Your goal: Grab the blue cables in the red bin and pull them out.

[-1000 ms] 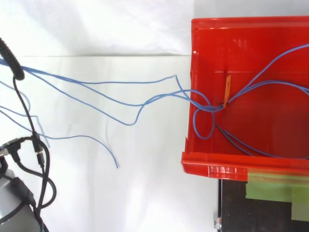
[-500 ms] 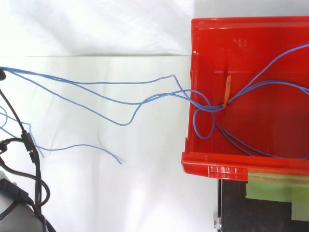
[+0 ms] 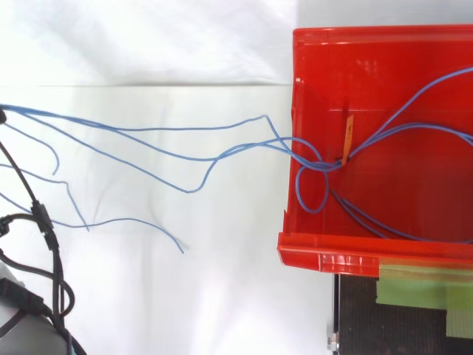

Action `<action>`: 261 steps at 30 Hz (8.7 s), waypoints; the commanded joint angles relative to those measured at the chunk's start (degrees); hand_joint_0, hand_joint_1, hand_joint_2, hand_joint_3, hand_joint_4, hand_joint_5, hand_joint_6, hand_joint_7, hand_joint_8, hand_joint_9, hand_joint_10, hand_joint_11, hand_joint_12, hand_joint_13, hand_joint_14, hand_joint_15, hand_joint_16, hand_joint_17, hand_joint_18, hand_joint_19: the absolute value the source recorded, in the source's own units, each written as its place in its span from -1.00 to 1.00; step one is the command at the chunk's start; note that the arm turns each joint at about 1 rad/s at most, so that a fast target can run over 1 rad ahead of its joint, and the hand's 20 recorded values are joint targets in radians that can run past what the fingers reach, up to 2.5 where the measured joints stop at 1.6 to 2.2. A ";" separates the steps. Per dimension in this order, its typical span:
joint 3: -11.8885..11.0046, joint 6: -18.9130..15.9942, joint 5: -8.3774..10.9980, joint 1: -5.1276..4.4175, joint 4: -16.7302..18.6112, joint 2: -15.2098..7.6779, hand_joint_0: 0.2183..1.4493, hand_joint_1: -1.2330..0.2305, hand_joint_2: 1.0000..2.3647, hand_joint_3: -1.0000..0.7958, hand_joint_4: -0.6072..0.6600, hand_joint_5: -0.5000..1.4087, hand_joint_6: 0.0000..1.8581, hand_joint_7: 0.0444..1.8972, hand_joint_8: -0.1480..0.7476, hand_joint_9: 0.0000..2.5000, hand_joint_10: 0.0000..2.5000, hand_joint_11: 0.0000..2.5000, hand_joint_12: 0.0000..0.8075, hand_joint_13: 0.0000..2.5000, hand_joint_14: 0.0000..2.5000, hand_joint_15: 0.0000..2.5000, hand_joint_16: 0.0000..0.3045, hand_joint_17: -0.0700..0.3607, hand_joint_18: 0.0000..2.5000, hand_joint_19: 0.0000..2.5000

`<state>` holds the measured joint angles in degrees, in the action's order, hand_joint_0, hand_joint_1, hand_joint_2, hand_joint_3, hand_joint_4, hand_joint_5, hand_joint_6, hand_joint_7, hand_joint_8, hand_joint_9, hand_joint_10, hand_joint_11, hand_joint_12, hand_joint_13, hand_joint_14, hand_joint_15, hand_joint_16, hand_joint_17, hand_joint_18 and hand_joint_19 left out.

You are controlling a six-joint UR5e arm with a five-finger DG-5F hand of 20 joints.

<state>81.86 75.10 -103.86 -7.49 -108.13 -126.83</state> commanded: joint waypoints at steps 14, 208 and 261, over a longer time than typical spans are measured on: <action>0.05 16.70 -8.20 0.54 0.37 0.00 0.16 -0.59 -0.99 -0.68 -0.02 0.01 0.59 -0.61 -0.10 -0.53 1.00 -0.06 -0.20 -0.17 -0.10 0.05 -0.70 -0.20 -0.28 -0.03; -0.04 -63.80 25.81 -1.74 -43.84 0.00 0.26 -0.64 -0.98 -0.27 0.11 -0.07 0.49 -0.72 -0.09 -0.52 1.00 0.00 -0.21 -0.04 -0.72 0.19 -0.69 -0.18 -0.28 -0.08; 0.05 -63.80 25.81 -1.74 -43.84 0.00 0.26 -0.65 -0.98 -0.32 0.13 -0.06 0.43 -0.69 -0.06 -0.52 0.89 0.02 -0.20 -0.36 1.00 -0.14 -0.73 -0.25 -0.06 0.22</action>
<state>81.86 11.29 -78.05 -9.23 -151.97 -126.83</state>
